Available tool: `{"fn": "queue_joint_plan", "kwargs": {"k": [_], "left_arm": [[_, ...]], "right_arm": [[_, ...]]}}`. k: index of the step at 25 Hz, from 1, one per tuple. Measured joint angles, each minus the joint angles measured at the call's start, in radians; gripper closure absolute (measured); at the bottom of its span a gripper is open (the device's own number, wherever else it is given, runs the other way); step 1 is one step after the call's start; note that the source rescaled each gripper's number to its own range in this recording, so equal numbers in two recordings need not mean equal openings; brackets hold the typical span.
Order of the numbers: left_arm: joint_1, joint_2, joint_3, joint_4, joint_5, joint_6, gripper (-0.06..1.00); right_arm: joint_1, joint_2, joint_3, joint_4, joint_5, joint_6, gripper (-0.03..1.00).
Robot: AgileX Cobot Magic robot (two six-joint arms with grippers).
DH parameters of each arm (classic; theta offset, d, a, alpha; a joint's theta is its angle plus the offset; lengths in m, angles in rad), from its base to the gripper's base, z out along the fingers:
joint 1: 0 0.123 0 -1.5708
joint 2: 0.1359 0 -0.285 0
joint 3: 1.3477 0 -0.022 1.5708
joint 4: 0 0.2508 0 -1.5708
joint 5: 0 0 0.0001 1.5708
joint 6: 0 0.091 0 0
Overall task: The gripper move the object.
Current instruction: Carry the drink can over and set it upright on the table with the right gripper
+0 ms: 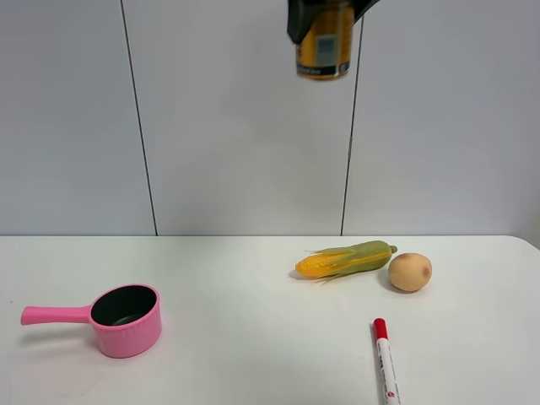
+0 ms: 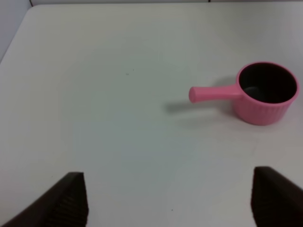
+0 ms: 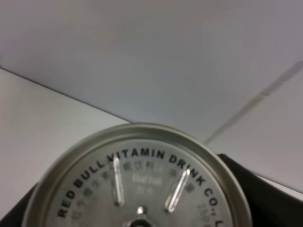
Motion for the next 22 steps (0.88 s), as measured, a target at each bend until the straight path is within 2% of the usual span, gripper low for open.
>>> {"fn": "queue_joint_plan", "kwargs": {"k": [6,11,15,17,19,22], "left_arm": [[0.0,0.0,0.0,0.0,0.0,0.0,-0.06],[0.0,0.0,0.0,0.0,0.0,0.0,-0.06],[0.0,0.0,0.0,0.0,0.0,0.0,-0.06],[0.0,0.0,0.0,0.0,0.0,0.0,-0.06],[0.0,0.0,0.0,0.0,0.0,0.0,-0.06],[0.0,0.0,0.0,0.0,0.0,0.0,-0.06]], "right_arm": [[0.0,-0.208,0.0,-0.066,0.168,0.037,0.97],[0.0,-0.371,0.113,-0.137,0.17,0.08,0.97],[0.0,-0.535,0.362,-0.195,0.17,0.209,0.97],[-0.002,-0.626,0.534,-0.199,0.163,0.288,0.97],[-0.026,-0.715,0.695,-0.183,0.119,0.361,0.97],[-0.108,-0.827,0.922,-0.147,0.029,0.446,0.97]]}}
